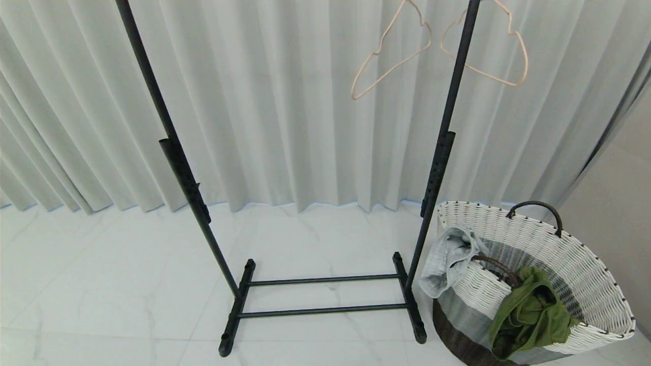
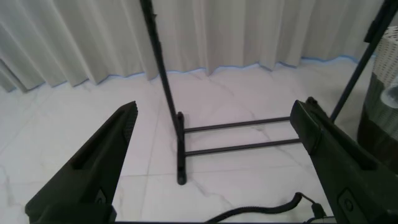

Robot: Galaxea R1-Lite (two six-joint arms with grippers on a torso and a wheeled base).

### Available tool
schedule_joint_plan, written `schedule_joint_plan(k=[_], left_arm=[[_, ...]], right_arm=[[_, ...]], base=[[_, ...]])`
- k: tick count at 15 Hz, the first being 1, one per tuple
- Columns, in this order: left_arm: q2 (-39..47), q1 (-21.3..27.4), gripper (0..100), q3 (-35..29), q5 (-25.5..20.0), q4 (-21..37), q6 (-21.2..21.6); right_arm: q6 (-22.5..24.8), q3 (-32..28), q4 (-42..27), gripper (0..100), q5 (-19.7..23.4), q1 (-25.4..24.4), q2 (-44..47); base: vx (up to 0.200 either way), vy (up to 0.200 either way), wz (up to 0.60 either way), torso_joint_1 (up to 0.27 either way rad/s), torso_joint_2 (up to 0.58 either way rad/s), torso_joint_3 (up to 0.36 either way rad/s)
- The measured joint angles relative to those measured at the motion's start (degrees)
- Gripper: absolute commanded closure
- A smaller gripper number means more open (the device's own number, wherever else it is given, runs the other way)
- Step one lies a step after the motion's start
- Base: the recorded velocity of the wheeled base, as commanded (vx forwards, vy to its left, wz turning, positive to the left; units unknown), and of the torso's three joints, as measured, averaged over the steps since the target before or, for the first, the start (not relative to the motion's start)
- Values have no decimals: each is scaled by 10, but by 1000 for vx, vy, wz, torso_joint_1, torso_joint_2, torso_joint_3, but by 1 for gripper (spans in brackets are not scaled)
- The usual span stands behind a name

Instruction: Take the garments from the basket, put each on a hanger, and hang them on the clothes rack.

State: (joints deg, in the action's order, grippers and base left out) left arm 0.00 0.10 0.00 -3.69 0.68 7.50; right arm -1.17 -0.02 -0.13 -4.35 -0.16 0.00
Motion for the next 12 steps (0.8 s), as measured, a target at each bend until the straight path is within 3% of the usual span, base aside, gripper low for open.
schedule_joint_plan(k=[5, 12], left_arm=[[0, 0, 0, 0, 0, 0, -1], [0, 0, 0, 0, 0, 0, 0]], right_arm=[[-2, 0, -1, 0, 0, 0, 0], [0, 0, 0, 0, 0, 0, 0]], base=[[0, 0, 0, 0, 0, 0], [200, 0, 0, 4, 3, 2]])
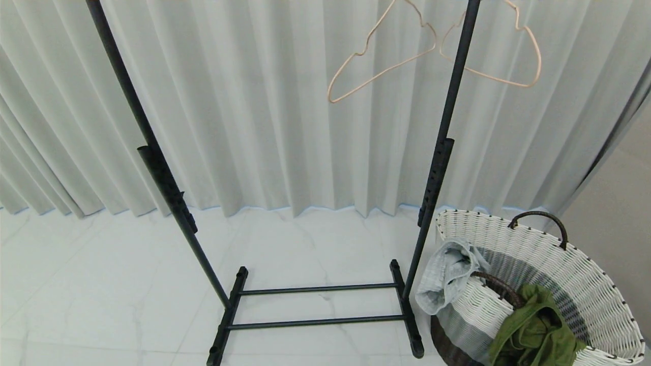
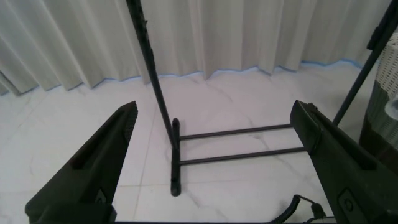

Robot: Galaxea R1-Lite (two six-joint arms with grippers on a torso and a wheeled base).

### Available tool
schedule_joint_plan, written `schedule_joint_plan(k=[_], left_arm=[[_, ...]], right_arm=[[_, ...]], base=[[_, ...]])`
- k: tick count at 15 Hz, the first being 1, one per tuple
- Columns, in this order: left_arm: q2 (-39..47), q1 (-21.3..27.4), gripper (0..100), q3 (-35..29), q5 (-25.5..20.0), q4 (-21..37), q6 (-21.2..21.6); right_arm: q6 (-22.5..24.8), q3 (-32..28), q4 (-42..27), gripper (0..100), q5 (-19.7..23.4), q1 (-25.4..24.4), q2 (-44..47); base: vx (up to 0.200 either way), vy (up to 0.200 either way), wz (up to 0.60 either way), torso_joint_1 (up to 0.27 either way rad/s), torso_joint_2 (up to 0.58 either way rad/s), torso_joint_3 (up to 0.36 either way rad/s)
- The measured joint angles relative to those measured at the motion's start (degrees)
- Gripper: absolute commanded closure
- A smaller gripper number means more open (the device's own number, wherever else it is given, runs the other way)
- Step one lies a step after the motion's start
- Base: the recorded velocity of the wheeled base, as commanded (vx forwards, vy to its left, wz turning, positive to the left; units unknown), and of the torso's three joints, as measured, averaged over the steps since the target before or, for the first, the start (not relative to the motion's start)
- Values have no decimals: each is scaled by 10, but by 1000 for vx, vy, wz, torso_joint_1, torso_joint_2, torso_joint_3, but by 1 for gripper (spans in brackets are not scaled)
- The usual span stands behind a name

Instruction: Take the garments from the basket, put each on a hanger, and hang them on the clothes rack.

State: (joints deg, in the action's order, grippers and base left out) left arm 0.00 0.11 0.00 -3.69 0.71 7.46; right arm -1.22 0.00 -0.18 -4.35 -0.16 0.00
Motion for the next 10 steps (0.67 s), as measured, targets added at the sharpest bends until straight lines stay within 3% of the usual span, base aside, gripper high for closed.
schedule_joint_plan(k=[2, 7, 10], left_arm=[[0, 0, 0, 0, 0, 0, 0], [0, 0, 0, 0, 0, 0, 0], [0, 0, 0, 0, 0, 0, -1]], right_arm=[[1, 0, 0, 0, 0, 0, 0], [0, 0, 1, 0, 0, 0, 0], [34, 0, 10, 0, 1, 0, 0]], base=[[200, 0, 0, 2, 2, 2], [0, 0, 0, 0, 0, 0], [0, 0, 0, 0, 0, 0]])
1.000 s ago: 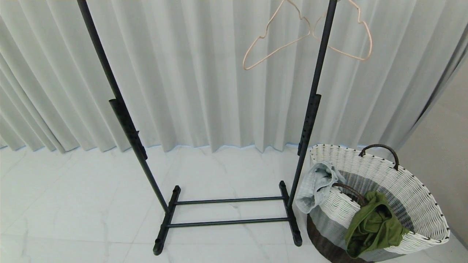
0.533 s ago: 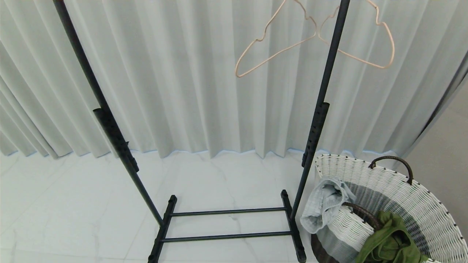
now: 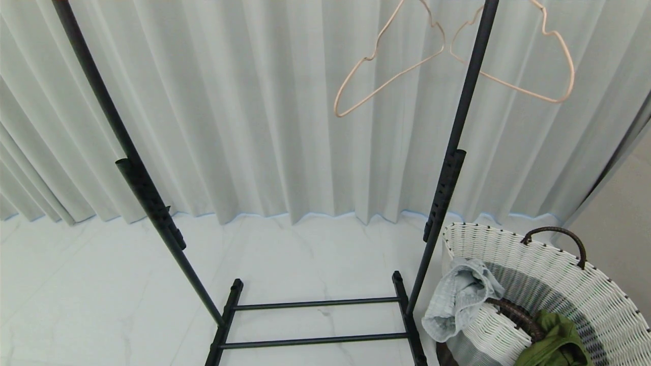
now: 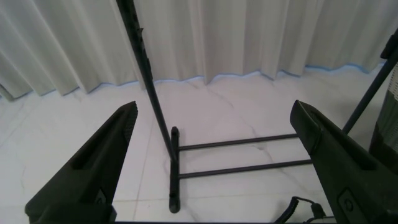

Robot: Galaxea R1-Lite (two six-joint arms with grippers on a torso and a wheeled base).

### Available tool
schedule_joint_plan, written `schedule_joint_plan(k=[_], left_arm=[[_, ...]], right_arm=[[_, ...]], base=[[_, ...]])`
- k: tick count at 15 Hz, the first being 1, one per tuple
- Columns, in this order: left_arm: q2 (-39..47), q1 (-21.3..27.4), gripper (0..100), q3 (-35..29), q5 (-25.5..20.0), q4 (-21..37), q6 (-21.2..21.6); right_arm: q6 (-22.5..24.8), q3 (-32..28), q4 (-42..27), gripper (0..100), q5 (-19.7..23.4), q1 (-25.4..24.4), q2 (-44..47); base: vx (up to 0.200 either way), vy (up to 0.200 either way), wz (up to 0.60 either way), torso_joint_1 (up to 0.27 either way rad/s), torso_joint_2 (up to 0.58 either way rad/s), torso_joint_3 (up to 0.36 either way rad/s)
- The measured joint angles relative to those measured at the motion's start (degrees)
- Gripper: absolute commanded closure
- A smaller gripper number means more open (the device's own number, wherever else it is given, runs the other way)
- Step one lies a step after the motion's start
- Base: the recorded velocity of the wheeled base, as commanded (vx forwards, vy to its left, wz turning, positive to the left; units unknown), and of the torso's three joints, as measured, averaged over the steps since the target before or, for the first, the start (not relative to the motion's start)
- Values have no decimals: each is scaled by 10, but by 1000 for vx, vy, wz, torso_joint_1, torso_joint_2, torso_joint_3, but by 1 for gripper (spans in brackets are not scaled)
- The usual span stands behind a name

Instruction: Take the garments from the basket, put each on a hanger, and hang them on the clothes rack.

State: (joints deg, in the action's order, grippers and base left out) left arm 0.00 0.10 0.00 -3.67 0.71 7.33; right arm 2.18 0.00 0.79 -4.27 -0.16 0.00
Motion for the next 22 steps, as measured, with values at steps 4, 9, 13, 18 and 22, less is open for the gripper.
schedule_joint_plan(k=[4, 9, 13, 18, 22], left_arm=[[0, 0, 0, 0, 0, 0, -2], [0, 0, 0, 0, 0, 0, 2], [0, 0, 0, 0, 0, 0, 3], [0, 0, 0, 0, 0, 0, 2], [0, 0, 0, 0, 0, 0, 1]], right_arm=[[24, -4, 11, 0, 29, 0, 1], [31, -98, 20, 0, 74, -19, 117], [127, -122, 27, 0, 54, -4, 333], [347, -136, 93, 0, 35, 90, 618], [393, -130, 135, 0, 35, 118, 764]], base=[[0, 0, 0, 0, 0, 0], [0, 0, 0, 0, 0, 0], [0, 0, 0, 0, 0, 0], [0, 0, 0, 0, 0, 0], [0, 0, 0, 0, 0, 0]])
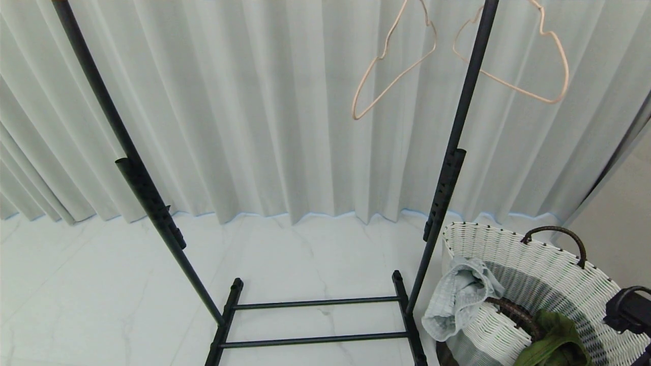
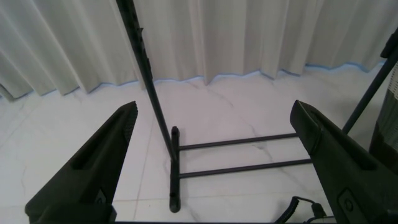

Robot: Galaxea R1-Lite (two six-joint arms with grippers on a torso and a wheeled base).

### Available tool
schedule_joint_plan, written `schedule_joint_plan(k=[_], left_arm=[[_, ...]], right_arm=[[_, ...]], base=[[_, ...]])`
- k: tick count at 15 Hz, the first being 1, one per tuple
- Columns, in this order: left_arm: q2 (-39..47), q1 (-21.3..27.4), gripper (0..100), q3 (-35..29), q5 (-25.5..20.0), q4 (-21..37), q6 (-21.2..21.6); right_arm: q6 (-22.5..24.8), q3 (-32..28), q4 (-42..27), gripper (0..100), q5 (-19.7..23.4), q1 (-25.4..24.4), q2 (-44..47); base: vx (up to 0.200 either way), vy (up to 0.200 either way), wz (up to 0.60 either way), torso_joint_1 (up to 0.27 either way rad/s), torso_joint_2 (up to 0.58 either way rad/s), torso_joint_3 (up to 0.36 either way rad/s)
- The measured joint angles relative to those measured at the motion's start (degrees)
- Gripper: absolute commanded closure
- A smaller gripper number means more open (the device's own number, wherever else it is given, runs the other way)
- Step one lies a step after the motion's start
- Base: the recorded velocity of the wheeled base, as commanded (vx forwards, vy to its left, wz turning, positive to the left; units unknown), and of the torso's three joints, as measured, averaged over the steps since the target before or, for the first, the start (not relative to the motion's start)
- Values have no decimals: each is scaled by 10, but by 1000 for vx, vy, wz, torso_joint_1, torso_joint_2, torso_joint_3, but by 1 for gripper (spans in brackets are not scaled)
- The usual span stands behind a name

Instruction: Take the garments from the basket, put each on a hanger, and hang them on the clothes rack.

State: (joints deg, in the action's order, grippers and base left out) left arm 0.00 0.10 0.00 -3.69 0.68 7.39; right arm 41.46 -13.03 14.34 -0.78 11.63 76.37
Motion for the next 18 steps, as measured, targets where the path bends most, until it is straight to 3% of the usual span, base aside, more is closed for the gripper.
schedule_joint_plan(k=[6, 9, 10, 18], left_arm=[[0, 0, 0, 0, 0, 0, 0], [0, 0, 0, 0, 0, 0, 0], [0, 0, 0, 0, 0, 0, 0], [0, 0, 0, 0, 0, 0, 0]], right_arm=[[-2, 13, 184, 0, 40, 5, 141], [-2, 13, 232, 0, 47, 5, 187], [-2, 13, 233, 100, 48, 6, 195], [-63, 21, 235, 100, 48, 5, 202]], base=[[0, 0, 0, 0, 0, 0], [0, 0, 0, 0, 0, 0], [0, 0, 0, 0, 0, 0], [0, 0, 0, 0, 0, 0]])
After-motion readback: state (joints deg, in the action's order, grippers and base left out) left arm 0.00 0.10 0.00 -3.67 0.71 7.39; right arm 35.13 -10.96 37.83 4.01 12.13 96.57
